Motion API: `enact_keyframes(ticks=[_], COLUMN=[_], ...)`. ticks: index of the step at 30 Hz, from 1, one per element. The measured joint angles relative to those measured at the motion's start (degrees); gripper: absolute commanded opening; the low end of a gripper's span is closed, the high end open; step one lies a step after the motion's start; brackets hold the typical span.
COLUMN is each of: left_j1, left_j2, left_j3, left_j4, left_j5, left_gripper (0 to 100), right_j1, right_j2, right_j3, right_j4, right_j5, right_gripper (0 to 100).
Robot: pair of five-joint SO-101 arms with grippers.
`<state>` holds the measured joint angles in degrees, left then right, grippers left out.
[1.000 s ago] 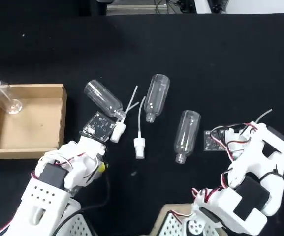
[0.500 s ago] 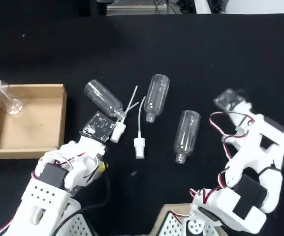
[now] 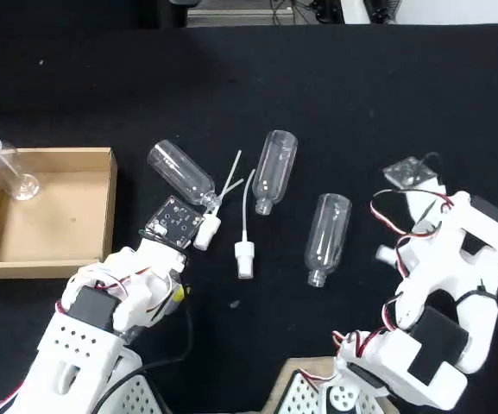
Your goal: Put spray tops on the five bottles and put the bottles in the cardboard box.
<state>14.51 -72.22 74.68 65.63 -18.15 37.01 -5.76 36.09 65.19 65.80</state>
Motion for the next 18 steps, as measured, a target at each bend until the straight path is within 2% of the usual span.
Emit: enact_keyframes(ticks=[10, 14, 18], left_j1=[0.0, 0.0, 0.0], left_j2=[0.0, 0.0, 0.0], left_j3=[0.0, 0.0, 0.0], left_j4=[0.0, 0.0, 0.0], left_j5=[0.0, 0.0, 0.0], left_gripper=[3, 3, 3], right_j1=[-1.7, -1.7, -1.7], right_j2=[0.0, 0.0, 0.0], right_j3=[2.9, 6.5, 10.0], right_j4=[-0.6, -1.9, -9.8], right_j5=[21.0, 25.1, 25.6], right_gripper=[27.4, 16.1, 1.6])
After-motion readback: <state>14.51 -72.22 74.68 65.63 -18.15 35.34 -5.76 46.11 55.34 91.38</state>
